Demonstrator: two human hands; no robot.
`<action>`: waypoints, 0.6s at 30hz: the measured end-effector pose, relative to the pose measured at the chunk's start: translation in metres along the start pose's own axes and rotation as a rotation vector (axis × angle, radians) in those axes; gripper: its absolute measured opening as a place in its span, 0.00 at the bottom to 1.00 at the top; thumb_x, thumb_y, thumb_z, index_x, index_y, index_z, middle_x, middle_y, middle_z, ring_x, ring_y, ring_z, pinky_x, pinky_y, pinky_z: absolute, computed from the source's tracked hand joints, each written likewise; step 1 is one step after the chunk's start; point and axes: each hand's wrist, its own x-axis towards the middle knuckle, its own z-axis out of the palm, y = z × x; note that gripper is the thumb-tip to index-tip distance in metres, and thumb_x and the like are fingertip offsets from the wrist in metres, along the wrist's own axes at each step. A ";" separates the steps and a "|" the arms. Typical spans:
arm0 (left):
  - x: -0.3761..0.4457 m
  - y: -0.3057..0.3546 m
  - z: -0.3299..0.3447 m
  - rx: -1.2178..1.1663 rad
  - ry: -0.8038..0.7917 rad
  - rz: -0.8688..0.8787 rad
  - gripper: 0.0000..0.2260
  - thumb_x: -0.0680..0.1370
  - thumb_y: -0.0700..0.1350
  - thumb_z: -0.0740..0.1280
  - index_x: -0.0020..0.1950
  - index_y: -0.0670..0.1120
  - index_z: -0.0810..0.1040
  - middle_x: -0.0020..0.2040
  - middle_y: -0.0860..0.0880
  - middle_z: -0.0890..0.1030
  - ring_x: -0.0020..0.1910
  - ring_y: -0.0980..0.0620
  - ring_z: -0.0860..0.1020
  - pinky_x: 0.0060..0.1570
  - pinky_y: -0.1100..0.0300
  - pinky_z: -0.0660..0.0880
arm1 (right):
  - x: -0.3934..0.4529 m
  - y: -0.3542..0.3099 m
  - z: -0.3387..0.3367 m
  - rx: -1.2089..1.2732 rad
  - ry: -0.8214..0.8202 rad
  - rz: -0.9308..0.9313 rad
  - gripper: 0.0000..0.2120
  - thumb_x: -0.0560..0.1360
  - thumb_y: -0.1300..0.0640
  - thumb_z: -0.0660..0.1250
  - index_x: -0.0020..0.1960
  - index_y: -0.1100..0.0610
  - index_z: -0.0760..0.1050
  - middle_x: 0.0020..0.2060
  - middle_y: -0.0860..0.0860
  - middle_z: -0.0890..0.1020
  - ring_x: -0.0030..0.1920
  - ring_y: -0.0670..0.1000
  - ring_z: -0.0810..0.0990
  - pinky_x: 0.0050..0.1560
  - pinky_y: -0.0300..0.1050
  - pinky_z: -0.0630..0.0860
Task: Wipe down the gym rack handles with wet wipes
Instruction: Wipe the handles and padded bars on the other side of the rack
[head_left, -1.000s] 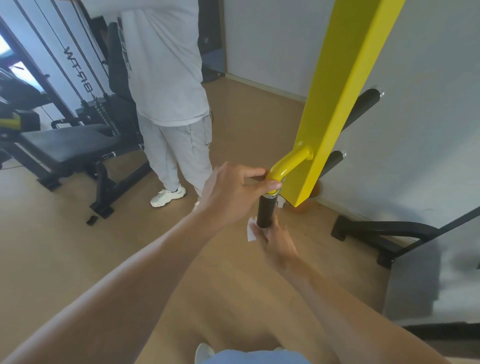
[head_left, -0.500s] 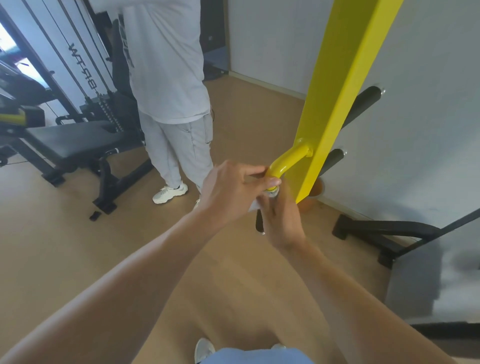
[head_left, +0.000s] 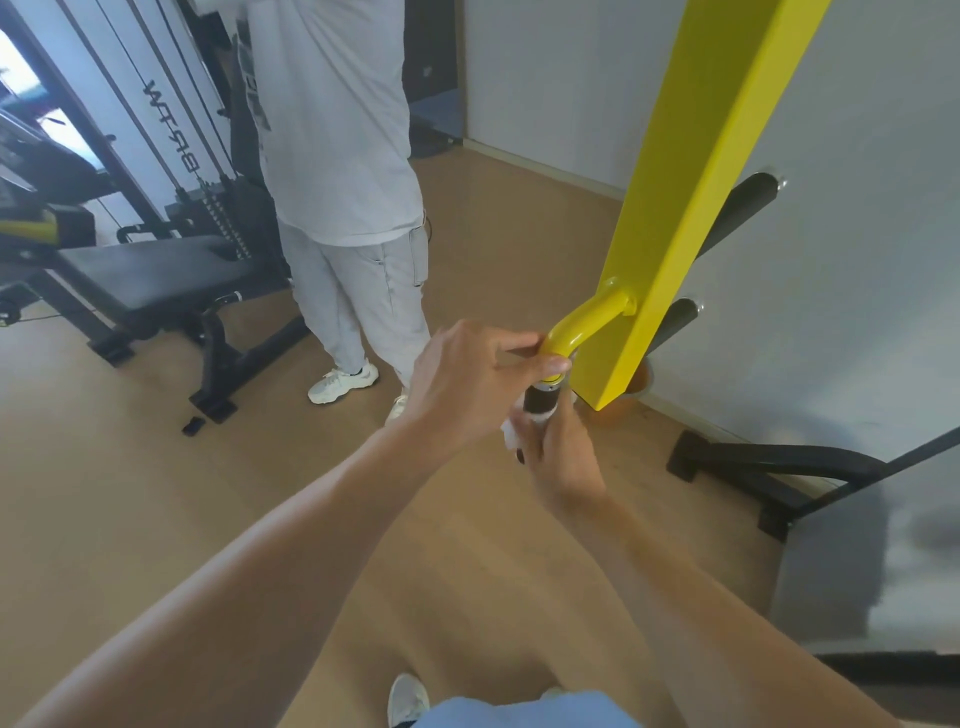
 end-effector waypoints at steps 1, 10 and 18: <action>0.001 0.000 0.000 0.002 0.015 -0.002 0.10 0.73 0.61 0.74 0.49 0.58 0.87 0.29 0.44 0.72 0.25 0.53 0.64 0.30 0.58 0.61 | -0.006 0.012 0.006 -0.092 -0.089 0.103 0.14 0.79 0.36 0.58 0.57 0.44 0.64 0.48 0.49 0.81 0.49 0.52 0.81 0.48 0.49 0.78; 0.000 -0.004 0.002 -0.040 -0.004 -0.012 0.09 0.74 0.60 0.73 0.50 0.59 0.87 0.24 0.55 0.74 0.24 0.56 0.67 0.31 0.58 0.63 | 0.009 -0.011 -0.001 0.031 0.095 -0.087 0.21 0.79 0.38 0.56 0.62 0.54 0.65 0.48 0.54 0.81 0.46 0.52 0.80 0.44 0.46 0.75; -0.008 -0.040 -0.006 -0.178 -0.103 -0.027 0.16 0.79 0.55 0.70 0.67 0.57 0.80 0.59 0.58 0.81 0.63 0.66 0.60 0.46 0.64 0.71 | -0.030 0.040 0.032 -0.263 -0.364 0.521 0.16 0.78 0.41 0.60 0.52 0.51 0.79 0.45 0.51 0.84 0.47 0.54 0.83 0.49 0.52 0.80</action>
